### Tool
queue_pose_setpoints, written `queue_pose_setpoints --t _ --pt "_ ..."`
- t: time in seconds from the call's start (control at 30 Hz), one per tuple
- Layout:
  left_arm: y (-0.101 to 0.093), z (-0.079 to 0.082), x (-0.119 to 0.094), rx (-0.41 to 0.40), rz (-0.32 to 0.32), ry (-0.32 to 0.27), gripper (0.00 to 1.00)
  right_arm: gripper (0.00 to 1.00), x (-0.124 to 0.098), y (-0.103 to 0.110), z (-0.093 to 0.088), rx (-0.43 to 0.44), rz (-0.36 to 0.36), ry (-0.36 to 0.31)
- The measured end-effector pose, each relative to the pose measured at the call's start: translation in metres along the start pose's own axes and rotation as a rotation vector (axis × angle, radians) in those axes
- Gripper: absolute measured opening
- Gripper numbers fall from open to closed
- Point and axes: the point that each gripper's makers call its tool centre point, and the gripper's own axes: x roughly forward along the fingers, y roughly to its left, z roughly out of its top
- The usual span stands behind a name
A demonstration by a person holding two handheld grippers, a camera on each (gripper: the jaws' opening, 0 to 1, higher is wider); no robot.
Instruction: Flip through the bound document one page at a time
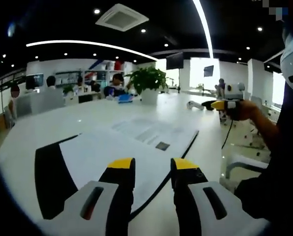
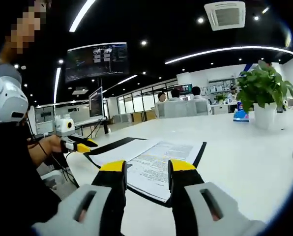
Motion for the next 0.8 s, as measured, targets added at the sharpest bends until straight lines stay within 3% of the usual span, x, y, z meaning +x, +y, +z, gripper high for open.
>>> queue_pose_setpoints --t 0.4,0.53,0.73,0.8 --pt "-0.005 0.006 0.009 0.016 -0.015 0.012 0.31 0.33 -0.007 -0.005 -0.015 0.027 0.006 0.037" --pt "-0.016 0.009 0.017 0.040 -0.055 0.029 0.30 0.32 -0.008 -0.005 -0.016 0.027 0.008 0.036" --pt "-0.029 0.015 0.040 0.160 -0.124 0.101 0.32 0.32 -0.011 -0.009 -0.026 0.037 0.004 0.055" --pt "-0.038 0.016 0.049 0.184 -0.174 0.122 0.34 0.32 -0.014 -0.010 -0.028 0.038 0.003 0.056"
